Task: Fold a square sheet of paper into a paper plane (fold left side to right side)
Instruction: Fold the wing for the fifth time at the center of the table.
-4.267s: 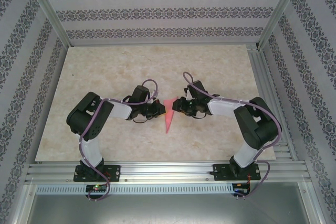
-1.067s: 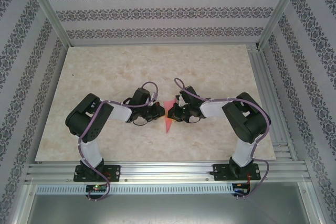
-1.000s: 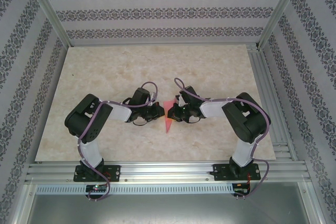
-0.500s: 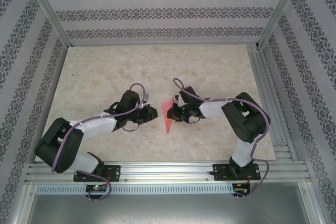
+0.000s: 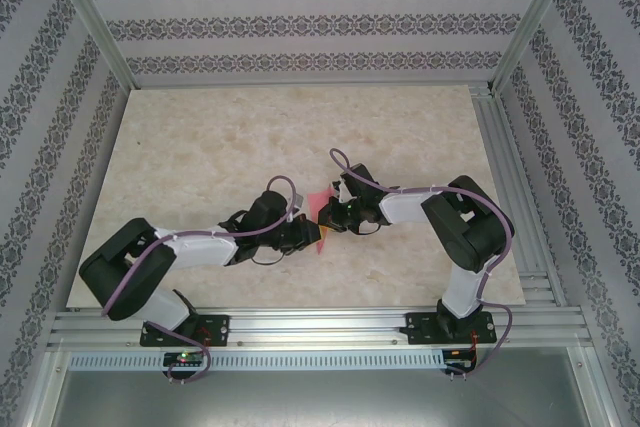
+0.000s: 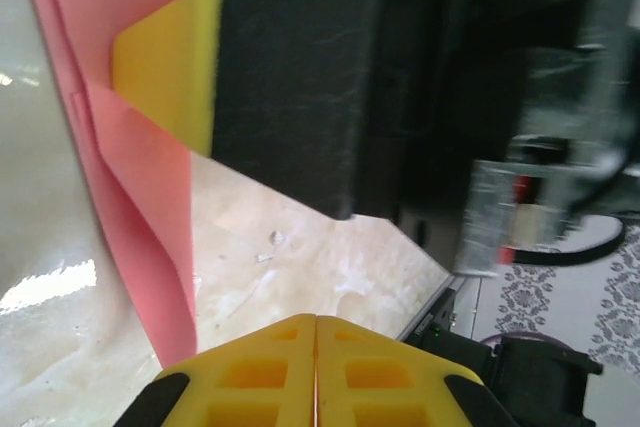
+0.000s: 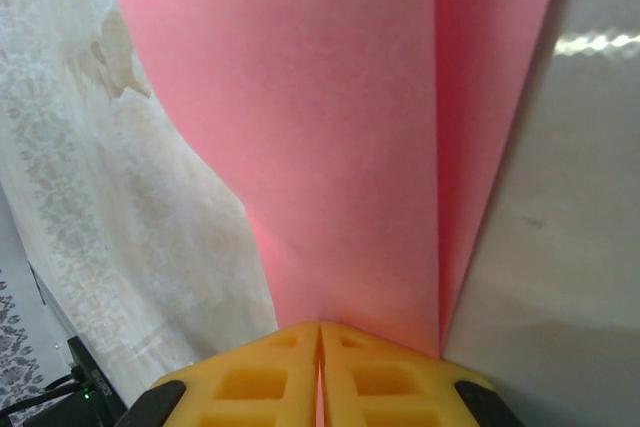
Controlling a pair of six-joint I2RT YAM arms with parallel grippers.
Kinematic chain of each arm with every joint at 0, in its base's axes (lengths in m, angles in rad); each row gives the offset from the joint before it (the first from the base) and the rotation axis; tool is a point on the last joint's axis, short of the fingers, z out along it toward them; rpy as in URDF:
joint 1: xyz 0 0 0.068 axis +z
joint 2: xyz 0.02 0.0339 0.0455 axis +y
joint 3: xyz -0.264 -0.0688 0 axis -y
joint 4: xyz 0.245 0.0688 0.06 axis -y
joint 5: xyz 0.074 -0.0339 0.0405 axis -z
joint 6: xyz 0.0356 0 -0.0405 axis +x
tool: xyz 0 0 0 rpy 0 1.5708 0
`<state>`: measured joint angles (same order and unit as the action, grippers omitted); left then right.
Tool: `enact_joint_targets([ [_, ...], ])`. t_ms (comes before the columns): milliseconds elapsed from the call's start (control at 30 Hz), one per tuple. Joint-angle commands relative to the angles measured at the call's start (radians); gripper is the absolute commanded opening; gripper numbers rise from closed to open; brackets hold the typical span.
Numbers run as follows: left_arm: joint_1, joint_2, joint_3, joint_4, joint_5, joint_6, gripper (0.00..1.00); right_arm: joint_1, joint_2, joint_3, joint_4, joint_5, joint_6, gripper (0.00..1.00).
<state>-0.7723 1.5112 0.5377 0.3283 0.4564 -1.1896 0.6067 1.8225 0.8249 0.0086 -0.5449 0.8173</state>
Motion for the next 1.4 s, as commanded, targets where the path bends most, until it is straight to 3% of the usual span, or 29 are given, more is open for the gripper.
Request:
enact_joint_targets([
  [0,-0.031,0.054,0.03,0.083,-0.032,-0.066,0.09,0.0,0.061,-0.016,-0.086,0.092,-0.021,0.11],
  [567,-0.038,0.189,0.018,0.131,-0.018,-0.099,0.07,0.001,0.061,-0.01,-0.099,0.091,-0.033,0.11],
  [933,-0.04,0.222,0.002,0.029,-0.014,-0.109,0.01,-0.002,0.054,0.005,-0.115,0.094,-0.045,0.12],
  [1167,-0.041,0.109,0.052,-0.26,-0.096,-0.013,0.0,-0.001,0.055,0.017,-0.137,0.108,-0.05,0.12],
  [1367,-0.058,0.154,0.04,-0.182,-0.031,-0.034,0.0,-0.001,0.061,0.024,-0.145,0.11,-0.053,0.13],
])
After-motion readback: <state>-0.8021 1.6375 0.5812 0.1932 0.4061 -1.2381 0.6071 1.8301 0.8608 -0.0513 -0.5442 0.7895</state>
